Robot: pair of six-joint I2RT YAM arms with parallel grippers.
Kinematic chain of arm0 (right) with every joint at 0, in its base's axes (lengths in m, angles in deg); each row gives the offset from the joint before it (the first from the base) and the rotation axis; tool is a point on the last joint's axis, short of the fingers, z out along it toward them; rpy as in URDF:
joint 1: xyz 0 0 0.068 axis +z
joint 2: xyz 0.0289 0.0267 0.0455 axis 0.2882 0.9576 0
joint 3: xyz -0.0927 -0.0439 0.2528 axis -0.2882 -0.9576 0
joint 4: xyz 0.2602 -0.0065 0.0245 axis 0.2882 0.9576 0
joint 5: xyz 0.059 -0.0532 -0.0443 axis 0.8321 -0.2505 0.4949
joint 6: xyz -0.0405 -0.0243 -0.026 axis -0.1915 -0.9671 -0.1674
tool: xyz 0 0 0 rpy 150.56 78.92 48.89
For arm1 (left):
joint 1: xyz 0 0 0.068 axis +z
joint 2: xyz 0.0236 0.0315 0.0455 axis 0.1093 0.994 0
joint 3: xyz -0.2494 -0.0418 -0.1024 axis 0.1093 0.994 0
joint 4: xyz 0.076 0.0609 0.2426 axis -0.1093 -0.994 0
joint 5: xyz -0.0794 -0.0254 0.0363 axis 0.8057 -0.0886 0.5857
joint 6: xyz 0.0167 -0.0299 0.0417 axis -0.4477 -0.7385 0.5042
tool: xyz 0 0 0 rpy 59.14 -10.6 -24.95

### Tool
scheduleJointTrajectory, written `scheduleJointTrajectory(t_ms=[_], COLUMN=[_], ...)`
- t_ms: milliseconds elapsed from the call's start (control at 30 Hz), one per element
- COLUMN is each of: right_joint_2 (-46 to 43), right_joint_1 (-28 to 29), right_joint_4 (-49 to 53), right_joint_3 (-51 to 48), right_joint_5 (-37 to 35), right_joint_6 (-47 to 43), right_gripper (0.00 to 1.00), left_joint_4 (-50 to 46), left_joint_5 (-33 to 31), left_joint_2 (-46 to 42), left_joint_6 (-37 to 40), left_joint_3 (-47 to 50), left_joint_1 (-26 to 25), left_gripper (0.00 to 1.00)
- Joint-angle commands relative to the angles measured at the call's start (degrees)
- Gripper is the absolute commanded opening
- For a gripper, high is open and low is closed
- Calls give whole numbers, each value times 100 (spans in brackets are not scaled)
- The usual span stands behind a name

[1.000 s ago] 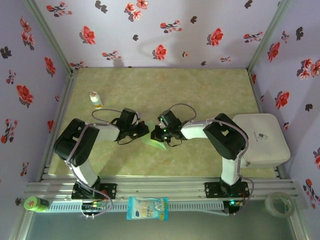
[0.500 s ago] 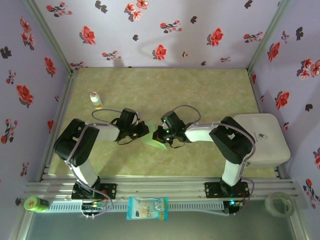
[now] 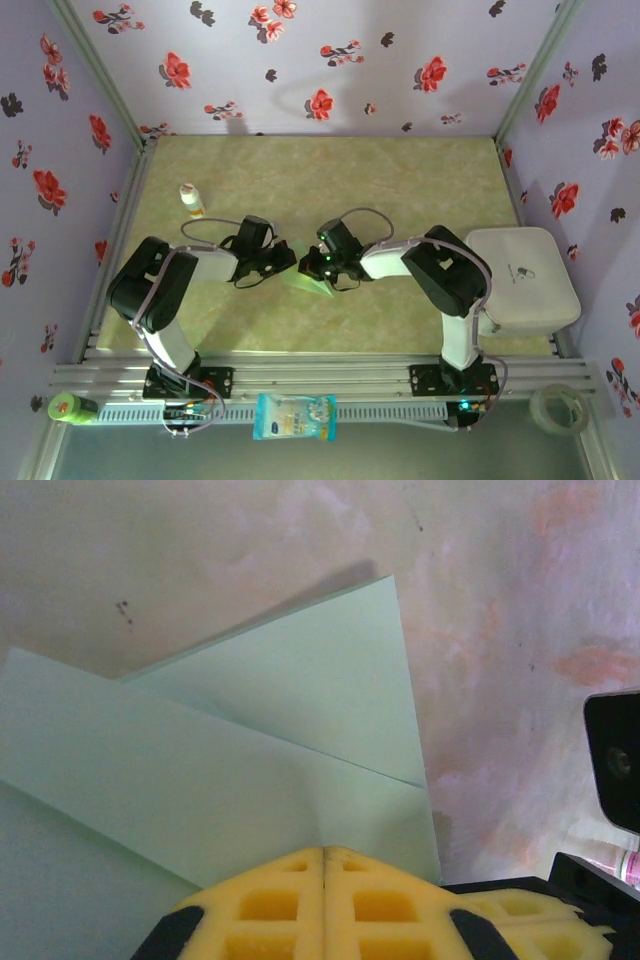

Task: Fold a paper plane with a square sheet of paper (pick it up from the middle)
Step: Fourth fold the wing at the center of the table.

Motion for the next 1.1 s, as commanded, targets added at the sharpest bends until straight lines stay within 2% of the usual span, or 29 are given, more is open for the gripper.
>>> scheduleJointTrajectory(t_ms=[0,167,467,700,1067], right_joint_2=[-10,-350,-1125,-1666,-2088], right_joint_1=[29,12,-135,-312,-356], right_joint_4=[319,363,1296,1502,1866], right_joint_3=[-450,-732,-1238,-1725,-2067], right_joint_5=[-79,84,-142,-67,-7], right_joint_6=[-23,-148,-708,-831,-1037], right_gripper=[2,4,5,6,7], left_joint_4=[-153,-199,-225,-244,-270], left_joint_5=[-71,-129,-138,-130,-128], left_joint_2=[152,161,165,188,205], left_joint_6=[-2,12,21,35,45], left_joint_3=[93,107,127,91,65], left_joint_1=[14,40,74,73,75], left_gripper=[3,3,3,3,3])
